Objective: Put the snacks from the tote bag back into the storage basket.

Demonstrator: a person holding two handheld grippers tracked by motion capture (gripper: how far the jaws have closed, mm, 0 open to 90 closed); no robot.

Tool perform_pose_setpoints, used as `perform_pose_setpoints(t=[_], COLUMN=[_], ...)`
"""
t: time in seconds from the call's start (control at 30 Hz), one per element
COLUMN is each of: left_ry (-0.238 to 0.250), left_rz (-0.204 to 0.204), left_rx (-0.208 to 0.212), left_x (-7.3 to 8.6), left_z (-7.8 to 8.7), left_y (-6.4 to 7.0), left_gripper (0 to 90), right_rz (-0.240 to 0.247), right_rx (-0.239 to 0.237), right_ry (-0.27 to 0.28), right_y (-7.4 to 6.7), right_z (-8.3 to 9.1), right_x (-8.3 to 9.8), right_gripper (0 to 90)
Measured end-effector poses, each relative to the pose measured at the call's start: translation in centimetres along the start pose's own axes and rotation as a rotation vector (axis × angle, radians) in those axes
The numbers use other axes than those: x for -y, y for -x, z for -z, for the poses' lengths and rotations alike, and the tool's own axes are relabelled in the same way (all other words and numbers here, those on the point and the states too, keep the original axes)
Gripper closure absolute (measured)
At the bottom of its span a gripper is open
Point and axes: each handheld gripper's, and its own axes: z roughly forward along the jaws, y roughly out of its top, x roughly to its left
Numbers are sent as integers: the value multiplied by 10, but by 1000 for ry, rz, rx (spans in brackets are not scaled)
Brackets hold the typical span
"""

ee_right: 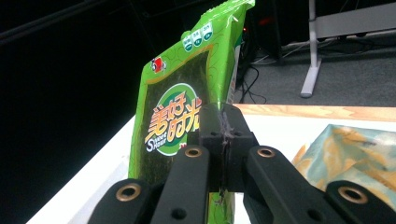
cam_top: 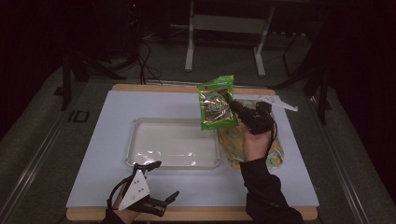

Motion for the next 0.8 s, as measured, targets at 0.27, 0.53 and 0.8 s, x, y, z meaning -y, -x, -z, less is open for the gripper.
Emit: perform_pose_setpoints(t=[0.27,0.53,0.8], left_ry=[0,3,1], left_rz=[-7,-8,-10], left_rx=[-1,-3,-1], left_x=[0,0,0], left_z=[0,0,1], left_y=[0,-1,-1], left_gripper=[4,4,4], right_rz=[-40,-82,-131], right_rx=[-47,-50,-50], right_ry=[7,-17,-44], right_y=[-7,-13,-11], right_z=[-15,-29,-44], right_x=[19,39,68], right_gripper=[894,895,894])
